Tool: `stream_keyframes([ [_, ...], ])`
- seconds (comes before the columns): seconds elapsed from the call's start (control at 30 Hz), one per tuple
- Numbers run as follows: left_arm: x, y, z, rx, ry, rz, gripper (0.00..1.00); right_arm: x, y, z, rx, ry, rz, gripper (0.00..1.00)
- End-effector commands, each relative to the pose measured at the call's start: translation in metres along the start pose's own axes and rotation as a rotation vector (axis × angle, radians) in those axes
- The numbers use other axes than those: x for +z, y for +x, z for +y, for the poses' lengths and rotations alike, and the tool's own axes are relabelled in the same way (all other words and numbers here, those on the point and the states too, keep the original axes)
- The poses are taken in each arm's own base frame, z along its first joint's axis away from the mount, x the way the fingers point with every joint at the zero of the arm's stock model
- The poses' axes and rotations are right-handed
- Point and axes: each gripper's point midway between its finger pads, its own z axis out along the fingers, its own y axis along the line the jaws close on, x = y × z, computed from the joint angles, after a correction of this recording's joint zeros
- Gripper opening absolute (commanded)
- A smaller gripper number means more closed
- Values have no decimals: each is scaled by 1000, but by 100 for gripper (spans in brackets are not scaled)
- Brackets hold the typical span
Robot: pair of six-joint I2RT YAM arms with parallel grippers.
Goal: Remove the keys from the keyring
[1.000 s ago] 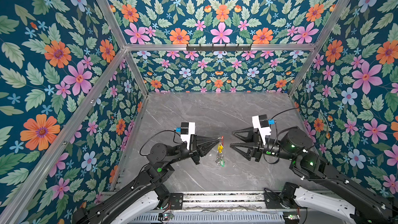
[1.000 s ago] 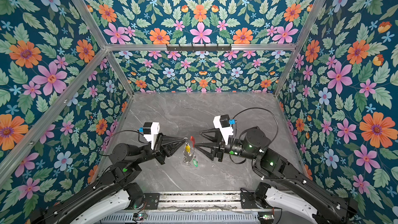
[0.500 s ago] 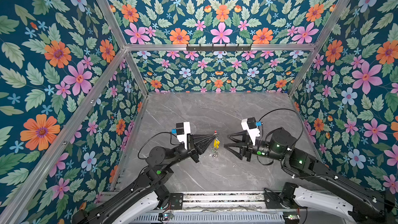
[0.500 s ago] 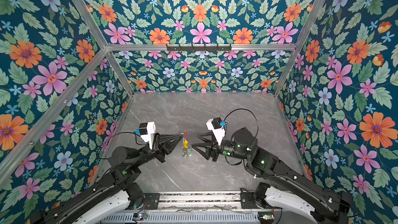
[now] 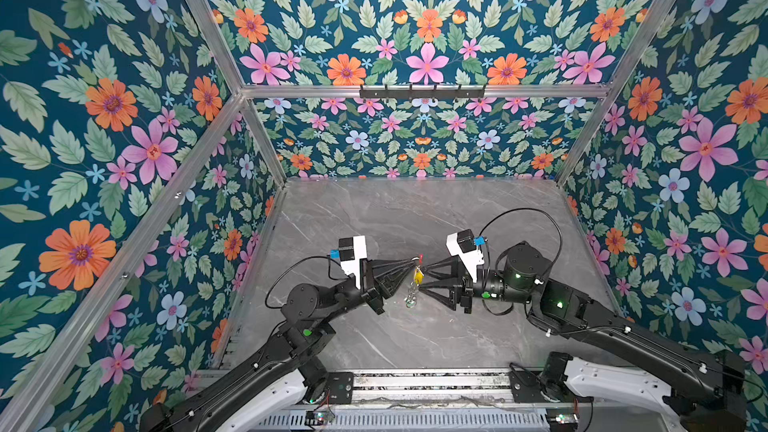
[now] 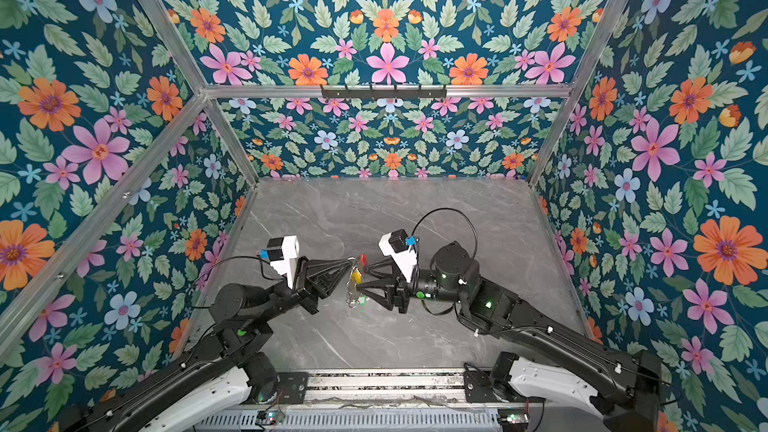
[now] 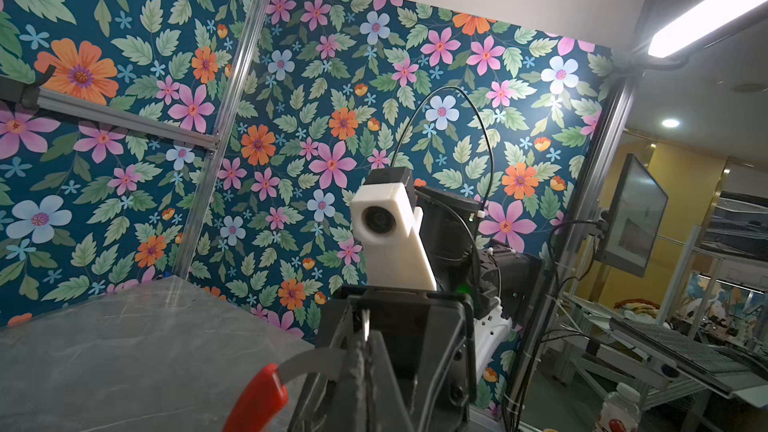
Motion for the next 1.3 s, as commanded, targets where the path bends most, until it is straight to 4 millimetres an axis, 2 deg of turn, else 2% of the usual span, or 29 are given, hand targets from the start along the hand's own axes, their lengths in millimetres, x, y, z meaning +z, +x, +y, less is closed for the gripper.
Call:
stream_keyframes([
  [0.0, 0, -9, -8, 18, 37, -34, 0, 2, -11, 7, -37, -31, -36, 43],
  [0.13, 0, -9, -8, 15, 39, -38, 0, 6, -11, 4, -39, -15, -38, 38],
  [0.4, -1, -11, -8, 11, 37, -49, 0, 10, -10, 1, -47, 20, -48, 40],
  [0.57, -1, -11, -9, 8, 41, -48, 0, 6, -12, -7, -45, 74, -69, 31],
  [0.8, 0, -9, -9, 2, 48, -44, 0, 13, -13, 2, -49, 13, -57, 37],
  [1.1, -1, -6, -8, 3, 42, -32, 0, 12, -8, 3, -48, 7, -27, 2],
  [1.27, -4, -2, -8, 13, 36, -5, 0, 3, 3, 4, -32, 24, 26, 0],
])
